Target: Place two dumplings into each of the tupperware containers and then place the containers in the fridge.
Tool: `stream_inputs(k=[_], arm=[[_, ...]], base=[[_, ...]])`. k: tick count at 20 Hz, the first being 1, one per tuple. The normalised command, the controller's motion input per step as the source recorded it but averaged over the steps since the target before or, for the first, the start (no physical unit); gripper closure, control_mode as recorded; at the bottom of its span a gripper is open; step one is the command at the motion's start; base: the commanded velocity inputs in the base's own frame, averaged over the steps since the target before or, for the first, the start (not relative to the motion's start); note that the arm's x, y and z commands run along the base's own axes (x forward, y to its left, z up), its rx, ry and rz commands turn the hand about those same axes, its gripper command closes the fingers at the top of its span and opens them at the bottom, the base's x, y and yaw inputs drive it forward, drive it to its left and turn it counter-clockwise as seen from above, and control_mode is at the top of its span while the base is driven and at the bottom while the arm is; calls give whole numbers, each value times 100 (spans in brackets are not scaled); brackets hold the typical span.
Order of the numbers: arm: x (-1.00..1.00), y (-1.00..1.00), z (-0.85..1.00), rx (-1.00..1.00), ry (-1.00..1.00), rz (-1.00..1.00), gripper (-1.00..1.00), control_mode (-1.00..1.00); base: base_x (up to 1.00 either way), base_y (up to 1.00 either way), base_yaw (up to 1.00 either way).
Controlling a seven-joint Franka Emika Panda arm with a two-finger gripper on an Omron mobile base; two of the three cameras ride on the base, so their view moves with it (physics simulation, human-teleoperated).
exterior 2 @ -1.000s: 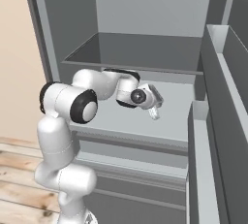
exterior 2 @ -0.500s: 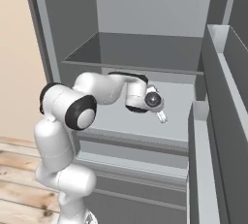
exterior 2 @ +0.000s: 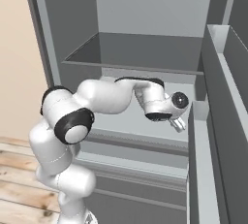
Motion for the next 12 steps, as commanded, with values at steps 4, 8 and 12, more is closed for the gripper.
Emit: stream_inputs(k=[4, 8, 12], arm=[[-100, 100, -89, -77, 19, 20, -100, -100], [-100, 100, -66, -55, -4, 11, -100, -100], [-100, 100, 67, -25, 0, 5, -100, -100]], base=[[0, 0, 0], [0, 0, 0], [0, 0, 0]])
